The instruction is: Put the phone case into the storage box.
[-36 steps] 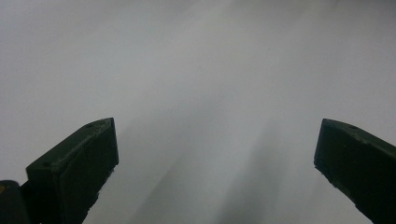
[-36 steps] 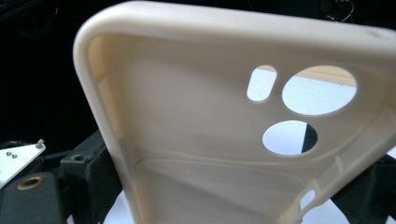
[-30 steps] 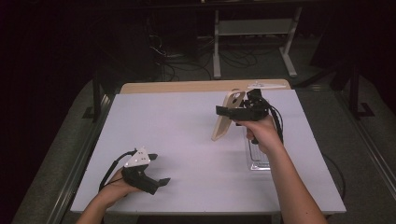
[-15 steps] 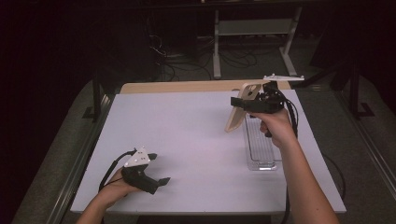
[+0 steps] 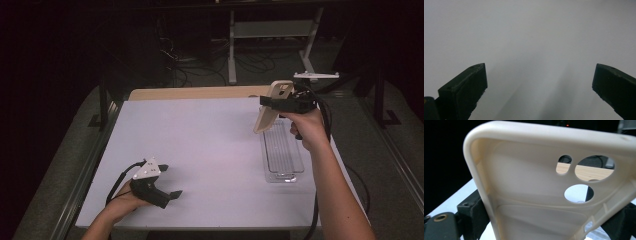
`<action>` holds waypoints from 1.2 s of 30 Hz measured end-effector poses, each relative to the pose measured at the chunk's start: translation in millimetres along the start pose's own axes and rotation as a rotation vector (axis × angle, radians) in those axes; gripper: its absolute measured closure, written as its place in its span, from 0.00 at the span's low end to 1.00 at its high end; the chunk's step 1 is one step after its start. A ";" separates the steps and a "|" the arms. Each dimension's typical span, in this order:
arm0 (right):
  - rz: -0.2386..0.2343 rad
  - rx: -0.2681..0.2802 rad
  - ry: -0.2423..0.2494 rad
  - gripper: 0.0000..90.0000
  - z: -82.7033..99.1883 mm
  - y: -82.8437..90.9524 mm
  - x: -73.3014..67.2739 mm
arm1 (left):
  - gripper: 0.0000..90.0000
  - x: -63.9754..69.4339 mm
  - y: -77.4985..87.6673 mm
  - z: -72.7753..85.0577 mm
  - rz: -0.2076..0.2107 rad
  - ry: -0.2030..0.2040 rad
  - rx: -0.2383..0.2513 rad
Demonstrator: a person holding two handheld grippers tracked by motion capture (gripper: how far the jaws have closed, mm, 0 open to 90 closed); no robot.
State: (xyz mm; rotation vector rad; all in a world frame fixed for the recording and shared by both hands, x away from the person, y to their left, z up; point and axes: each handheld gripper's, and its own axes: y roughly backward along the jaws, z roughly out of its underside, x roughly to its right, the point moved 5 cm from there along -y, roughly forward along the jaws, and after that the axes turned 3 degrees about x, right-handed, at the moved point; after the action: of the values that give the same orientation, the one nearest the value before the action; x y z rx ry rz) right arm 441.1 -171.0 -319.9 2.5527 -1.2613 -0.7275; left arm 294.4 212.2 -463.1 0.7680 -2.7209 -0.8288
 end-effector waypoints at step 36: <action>0.366 -0.116 -0.003 0.11 -5.5 -41.5 51.1 | 0.00 -0.6 -0.8 -0.3 -0.006 -0.013 0.006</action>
State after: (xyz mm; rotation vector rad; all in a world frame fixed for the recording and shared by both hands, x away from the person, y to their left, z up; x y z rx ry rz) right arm 498.7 -186.0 -348.4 2.1448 -1.5769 -0.6999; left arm 295.4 211.8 -463.3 0.7757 -2.7344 -0.8302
